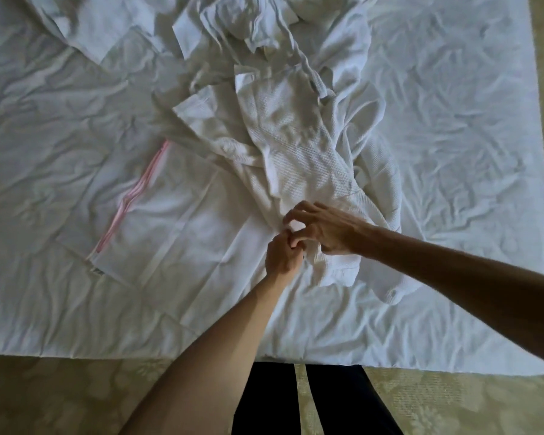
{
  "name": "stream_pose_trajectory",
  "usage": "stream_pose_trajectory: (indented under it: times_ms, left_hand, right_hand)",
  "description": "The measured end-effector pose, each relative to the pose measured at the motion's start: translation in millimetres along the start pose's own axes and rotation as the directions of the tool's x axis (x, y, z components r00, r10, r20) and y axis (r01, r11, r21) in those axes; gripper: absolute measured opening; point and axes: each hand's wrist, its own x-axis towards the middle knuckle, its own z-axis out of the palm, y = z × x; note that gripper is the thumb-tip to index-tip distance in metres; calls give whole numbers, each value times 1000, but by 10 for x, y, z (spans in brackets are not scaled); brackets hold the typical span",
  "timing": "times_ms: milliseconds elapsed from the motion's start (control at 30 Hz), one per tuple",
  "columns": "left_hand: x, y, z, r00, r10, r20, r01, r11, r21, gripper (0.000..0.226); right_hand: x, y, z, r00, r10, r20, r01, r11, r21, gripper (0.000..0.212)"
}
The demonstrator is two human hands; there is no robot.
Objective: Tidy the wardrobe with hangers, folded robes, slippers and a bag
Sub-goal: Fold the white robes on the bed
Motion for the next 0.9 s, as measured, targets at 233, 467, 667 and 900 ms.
stream_pose_trajectory:
  times_ms: [233, 467, 667, 900]
  left_hand:
    - [-16, 152, -10, 975, 137, -176, -112, 983, 144, 16]
    - [84, 322, -73, 854, 514, -74, -428, 778, 460, 38]
    - [320, 871, -43, 928, 361, 88, -359, 808, 467, 37]
    - [172, 939, 266, 719, 642, -265, -525, 753, 397, 36]
  right_hand:
    - [9, 293, -199, 966, -140, 218, 193, 950, -245, 32]
    - [-394, 947, -1012, 974, 68, -216, -86, 994, -74, 11]
    - [-1274, 1497, -1684, 695, 469, -545, -530, 846, 53, 36]
    - [-1820, 1630, -1239, 605, 649, -462, -710, 702, 56, 24]
